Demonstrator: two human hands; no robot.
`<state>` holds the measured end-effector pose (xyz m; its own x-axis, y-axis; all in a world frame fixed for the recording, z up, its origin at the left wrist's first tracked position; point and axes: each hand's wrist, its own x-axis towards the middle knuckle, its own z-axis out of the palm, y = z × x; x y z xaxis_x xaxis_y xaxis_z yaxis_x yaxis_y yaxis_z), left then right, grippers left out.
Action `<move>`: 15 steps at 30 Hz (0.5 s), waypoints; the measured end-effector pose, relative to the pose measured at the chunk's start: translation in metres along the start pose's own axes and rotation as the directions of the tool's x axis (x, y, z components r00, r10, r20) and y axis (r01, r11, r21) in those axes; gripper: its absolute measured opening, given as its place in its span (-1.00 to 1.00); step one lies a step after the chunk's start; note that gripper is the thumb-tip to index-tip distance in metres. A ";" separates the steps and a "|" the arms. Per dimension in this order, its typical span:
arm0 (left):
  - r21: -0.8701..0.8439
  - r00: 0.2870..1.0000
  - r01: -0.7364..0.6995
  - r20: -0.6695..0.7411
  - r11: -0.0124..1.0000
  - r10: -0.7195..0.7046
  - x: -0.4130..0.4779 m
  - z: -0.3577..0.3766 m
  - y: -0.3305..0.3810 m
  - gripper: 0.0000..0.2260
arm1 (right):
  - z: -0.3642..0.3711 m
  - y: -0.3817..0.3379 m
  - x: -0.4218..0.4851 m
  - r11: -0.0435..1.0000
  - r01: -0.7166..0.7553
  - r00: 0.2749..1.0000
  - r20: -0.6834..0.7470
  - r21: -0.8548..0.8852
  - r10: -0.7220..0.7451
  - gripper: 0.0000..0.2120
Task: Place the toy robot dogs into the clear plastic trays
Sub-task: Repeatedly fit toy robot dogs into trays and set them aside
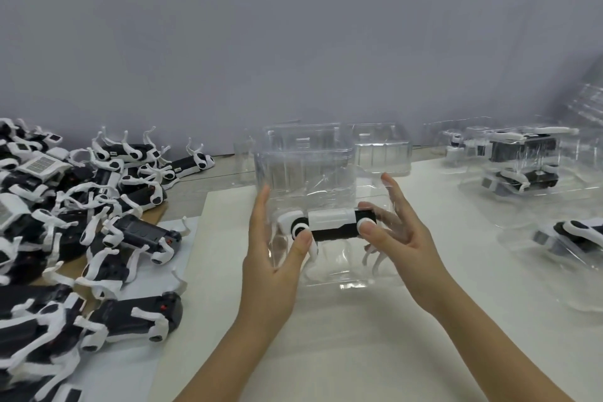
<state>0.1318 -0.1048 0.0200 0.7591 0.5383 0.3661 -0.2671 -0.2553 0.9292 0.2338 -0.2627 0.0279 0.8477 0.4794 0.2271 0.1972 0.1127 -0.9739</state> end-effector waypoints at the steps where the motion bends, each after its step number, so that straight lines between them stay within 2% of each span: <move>1: -0.003 1.000 0.008 0.000 1.000 -0.008 -0.003 0.001 0.001 -0.34 | 0.000 0.001 0.000 1.000 0.003 1.000 0.000 -0.015 -0.003 -0.34; 3: -0.012 1.000 0.024 0.005 1.000 -0.024 -0.006 0.004 0.011 -0.28 | -0.005 0.002 0.000 0.999 -0.036 0.999 -0.005 0.027 0.036 -0.29; 5: -0.046 0.999 0.017 0.047 0.999 -0.015 -0.004 0.004 0.028 -0.29 | -0.013 0.004 0.002 0.962 -0.152 0.988 0.045 0.227 0.145 -0.30; 6: -0.103 0.996 0.002 0.093 0.995 0.007 -0.003 0.003 0.037 -0.28 | -0.016 0.004 0.001 0.905 -0.229 0.973 0.102 0.359 0.206 -0.36; 8: -0.293 0.977 -0.035 0.191 0.956 0.094 0.001 -0.002 0.057 -0.29 | -0.019 0.008 0.000 0.703 -0.390 0.920 0.211 0.595 0.332 -0.35; 10: -0.459 0.949 -0.103 0.222 0.882 0.226 0.007 -0.003 0.073 -0.52 | -0.017 0.014 -0.002 0.459 -0.481 0.868 0.332 0.747 0.370 -0.17; 11: -0.492 0.951 -0.144 0.172 0.858 0.258 0.012 0.000 0.076 -0.68 | -0.014 0.017 -0.004 0.370 -0.505 0.855 0.392 0.780 0.340 -0.14; 12: -0.477 0.959 -0.181 0.107 0.860 0.261 0.017 0.003 0.076 -0.78 | -0.011 0.020 -0.006 0.307 -0.522 0.846 0.436 0.796 0.308 -0.17; 13: -0.400 0.967 -0.205 0.056 0.893 0.247 0.022 0.008 0.073 -0.77 | -0.009 0.023 -0.007 0.262 -0.530 0.841 0.460 0.807 0.285 -0.22; 15: -0.138 0.976 -0.166 0.115 0.976 0.182 0.029 0.019 0.065 -0.70 | -0.007 0.030 -0.009 0.134 -0.536 0.833 0.496 0.834 0.244 -0.33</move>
<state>0.1481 -0.1211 0.0899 0.7609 0.3867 0.5211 -0.4686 -0.2280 0.8535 0.2356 -0.2701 -0.0029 0.5100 0.8588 -0.0483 -0.8383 0.4837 -0.2515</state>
